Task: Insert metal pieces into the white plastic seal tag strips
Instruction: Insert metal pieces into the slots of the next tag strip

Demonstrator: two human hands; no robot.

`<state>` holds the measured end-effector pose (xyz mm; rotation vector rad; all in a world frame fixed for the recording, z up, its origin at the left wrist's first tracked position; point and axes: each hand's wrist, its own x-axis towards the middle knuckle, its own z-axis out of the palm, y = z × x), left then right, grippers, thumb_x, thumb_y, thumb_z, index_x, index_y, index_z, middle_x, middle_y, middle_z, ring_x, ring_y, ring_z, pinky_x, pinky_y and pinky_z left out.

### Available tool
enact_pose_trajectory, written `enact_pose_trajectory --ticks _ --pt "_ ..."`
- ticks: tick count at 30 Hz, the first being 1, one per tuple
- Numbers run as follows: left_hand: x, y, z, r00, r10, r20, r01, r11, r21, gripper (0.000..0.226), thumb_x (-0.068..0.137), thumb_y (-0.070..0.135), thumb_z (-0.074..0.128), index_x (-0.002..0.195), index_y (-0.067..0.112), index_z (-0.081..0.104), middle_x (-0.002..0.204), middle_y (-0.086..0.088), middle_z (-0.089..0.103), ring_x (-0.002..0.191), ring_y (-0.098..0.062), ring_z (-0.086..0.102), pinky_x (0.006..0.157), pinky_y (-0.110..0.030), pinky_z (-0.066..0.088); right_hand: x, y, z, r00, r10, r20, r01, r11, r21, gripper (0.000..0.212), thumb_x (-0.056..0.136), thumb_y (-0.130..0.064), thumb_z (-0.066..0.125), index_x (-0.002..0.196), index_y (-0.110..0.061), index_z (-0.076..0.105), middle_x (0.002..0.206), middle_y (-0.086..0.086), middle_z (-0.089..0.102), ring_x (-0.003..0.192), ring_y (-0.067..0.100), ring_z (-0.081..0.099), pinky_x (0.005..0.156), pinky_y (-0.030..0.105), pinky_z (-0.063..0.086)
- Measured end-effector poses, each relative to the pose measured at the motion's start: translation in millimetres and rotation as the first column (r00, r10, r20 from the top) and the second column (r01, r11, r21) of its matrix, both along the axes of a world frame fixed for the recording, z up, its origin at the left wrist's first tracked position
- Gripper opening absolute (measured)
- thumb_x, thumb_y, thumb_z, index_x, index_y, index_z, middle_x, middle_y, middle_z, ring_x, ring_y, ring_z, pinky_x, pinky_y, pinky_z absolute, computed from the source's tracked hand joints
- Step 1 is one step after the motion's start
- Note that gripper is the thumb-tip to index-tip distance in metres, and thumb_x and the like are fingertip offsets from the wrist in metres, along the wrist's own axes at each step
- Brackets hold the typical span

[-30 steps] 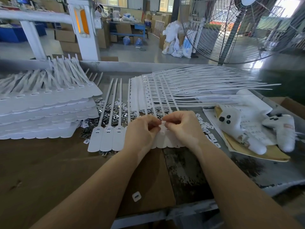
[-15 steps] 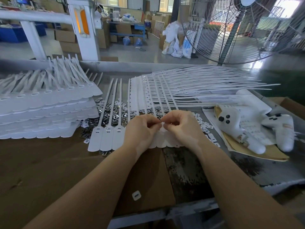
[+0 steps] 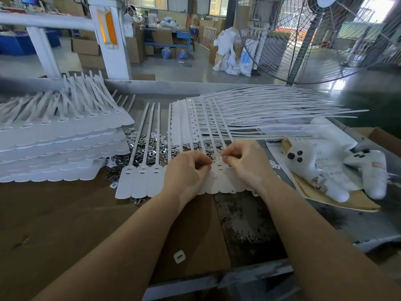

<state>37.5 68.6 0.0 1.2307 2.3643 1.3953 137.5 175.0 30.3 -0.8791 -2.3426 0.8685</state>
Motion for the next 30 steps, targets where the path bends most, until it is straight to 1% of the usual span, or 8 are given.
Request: enact_pose_trajectory --ticks 4,7,10,12,16,20,26,30 --pt "0.7 -1.1 0.5 1.0 -0.006 0.007 0.006 1.0 -0.004 0.019 0.083 0.013 0.065 0.084 0.032 0.066 0.075 0.022 0.06 0.075 0.011 0.055 0.066 0.007 0.036 1.6 2.6 1.6 0.999 -0.021 0.039 0.02 1.0 0.022 0.009 0.084 -0.01 0.066 0.081 -0.019 0.066 0.089 0.0 0.069 0.088 0.016 0.063 0.087 0.035 0.05" --pt "1.3 -1.6 0.7 1.0 -0.011 -0.005 0.011 1.0 -0.008 0.024 0.083 0.011 0.065 0.081 0.035 0.062 0.075 0.022 0.059 0.075 0.009 0.055 0.066 0.005 0.038 2.1 4.3 2.6 0.996 -0.027 0.086 0.024 0.999 0.027 0.008 0.085 -0.009 0.065 0.084 -0.016 0.068 0.091 0.001 0.069 0.089 0.016 0.062 0.087 0.033 0.049" --pt "1.3 -1.1 -0.1 1.0 -0.005 -0.011 0.005 1.0 -0.009 0.019 0.083 0.012 0.066 0.085 0.031 0.067 0.077 0.02 0.061 0.075 0.007 0.057 0.064 0.002 0.039 2.1 7.7 3.8 0.989 -0.034 0.142 0.029 0.999 0.034 0.008 0.086 -0.009 0.063 0.087 -0.012 0.07 0.092 0.001 0.067 0.088 0.014 0.061 0.084 0.03 0.048" --pt "0.9 -0.5 -0.6 1.0 -0.001 -0.01 0.001 1.0 -0.008 0.017 0.083 0.012 0.066 0.089 0.028 0.069 0.078 0.02 0.061 0.075 0.007 0.057 0.064 0.002 0.039 2.1 9.9 5.6 0.986 -0.037 0.164 0.033 0.999 0.025 0.008 0.087 -0.01 0.062 0.087 -0.011 0.071 0.088 -0.001 0.064 0.084 0.012 0.058 0.079 0.027 0.046" --pt "0.9 0.1 -0.8 1.0 0.005 -0.008 -0.005 1.0 0.004 0.017 0.082 0.01 0.066 0.087 0.026 0.069 0.075 0.021 0.06 0.074 0.007 0.056 0.065 0.003 0.04 1.6 13.5 7.7 0.98 -0.032 0.197 0.029 0.999 0.021 0.01 0.088 -0.011 0.062 0.084 -0.009 0.071 0.084 -0.002 0.061 0.08 0.012 0.057 0.078 0.029 0.047" --pt "1.6 -0.3 -0.6 1.0 0.005 -0.006 -0.005 1.0 0.007 0.017 0.082 0.01 0.066 0.087 0.026 0.069 0.075 0.021 0.06 0.074 0.006 0.057 0.066 0.004 0.039 0.5 15.0 10.0 0.969 -0.012 0.245 0.008 1.0 0.018 0.012 0.089 -0.01 0.061 0.089 -0.006 0.072 0.09 0.003 0.064 0.081 0.013 0.056 0.074 0.026 0.043" --pt "2.4 -0.8 -0.4 1.0 0.007 0.005 -0.007 1.0 0.005 0.017 0.082 0.011 0.066 0.088 0.026 0.069 0.078 0.018 0.062 0.075 0.005 0.057 0.066 0.002 0.041 -0.2 16.4 16.2 0.943 0.02 0.333 -0.025 1.0 0.011 0.013 0.088 -0.01 0.06 0.093 -0.007 0.072 0.1 0.005 0.066 0.081 0.012 0.055 0.073 0.026 0.042" --pt "2.4 -1.9 -0.3 1.0 0.012 0.005 -0.012 1.0 -0.001 0.017 0.083 0.011 0.066 0.09 0.025 0.07 0.077 0.019 0.061 0.075 0.005 0.057 0.066 0.002 0.041 -2.4 16.0 16.9 0.932 0.011 0.362 -0.019 1.0 0.017 0.012 0.087 -0.009 0.061 0.088 -0.01 0.073 0.093 0.001 0.065 0.08 0.015 0.058 0.072 0.027 0.046"
